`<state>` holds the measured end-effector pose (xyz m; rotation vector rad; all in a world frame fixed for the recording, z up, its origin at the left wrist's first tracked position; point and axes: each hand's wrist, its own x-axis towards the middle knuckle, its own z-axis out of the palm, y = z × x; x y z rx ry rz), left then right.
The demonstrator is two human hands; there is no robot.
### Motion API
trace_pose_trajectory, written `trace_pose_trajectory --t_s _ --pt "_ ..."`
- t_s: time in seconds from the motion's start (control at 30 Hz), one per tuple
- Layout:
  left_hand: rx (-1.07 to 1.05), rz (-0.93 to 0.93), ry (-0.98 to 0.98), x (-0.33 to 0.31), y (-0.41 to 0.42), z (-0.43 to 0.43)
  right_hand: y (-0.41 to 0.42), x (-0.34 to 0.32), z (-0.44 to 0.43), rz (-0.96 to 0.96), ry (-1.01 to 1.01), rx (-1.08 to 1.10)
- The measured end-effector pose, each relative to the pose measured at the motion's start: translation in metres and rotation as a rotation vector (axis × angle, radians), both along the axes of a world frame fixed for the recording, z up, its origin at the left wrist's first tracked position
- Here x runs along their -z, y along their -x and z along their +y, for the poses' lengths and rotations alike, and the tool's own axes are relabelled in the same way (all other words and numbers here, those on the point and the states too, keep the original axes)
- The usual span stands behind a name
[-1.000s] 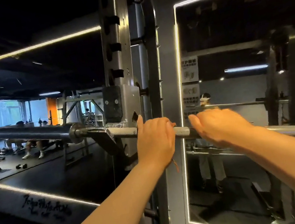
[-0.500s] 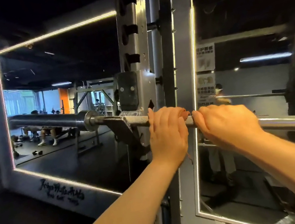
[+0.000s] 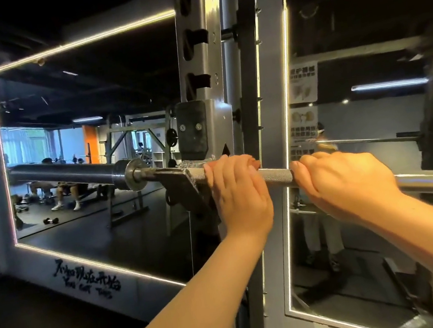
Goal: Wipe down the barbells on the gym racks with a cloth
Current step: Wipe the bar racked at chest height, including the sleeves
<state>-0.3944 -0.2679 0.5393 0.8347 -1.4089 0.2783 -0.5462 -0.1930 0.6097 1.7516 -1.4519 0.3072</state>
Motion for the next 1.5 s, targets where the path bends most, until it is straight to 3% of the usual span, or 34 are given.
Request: trace_pose_trajectory --t_s 0.17,0.37,0.67,0.77,0.93,1.03,1.2,1.37,1.5 --pt "-0.01 -0.229 -0.019 -0.005 -0.042 -0.013 0.004 0.003 -0.007 -0.032 -0.012 -0.017" --pt "-0.013 -0.07 -0.099 -0.014 -0.031 -0.008 0.001 0.003 -0.002 -0.06 -0.021 0.001" --pt "-0.087 -0.4 0.183 -0.007 -0.064 -0.013 -0.003 0.002 0.004 -0.072 -0.025 0.041" --pt "-0.096 -0.477 0.136 -0.008 -0.075 -0.012 -0.005 0.002 0.008 -0.056 -0.028 0.046" --pt "-0.111 -0.364 0.12 -0.001 -0.085 -0.011 -0.008 0.003 0.008 -0.053 -0.036 0.043" --pt "-0.258 -0.448 0.095 -0.007 -0.09 -0.005 -0.006 0.005 0.008 -0.066 -0.02 0.032" --pt "-0.361 -0.55 -0.125 -0.055 -0.083 0.005 -0.004 0.003 0.011 0.033 0.012 -0.015" --pt "-0.083 -0.476 -0.185 -0.037 -0.052 0.007 -0.004 0.004 0.011 0.069 0.039 -0.014" --pt "-0.071 -0.518 -0.143 -0.043 -0.047 0.011 -0.004 0.006 0.009 0.034 0.062 -0.018"
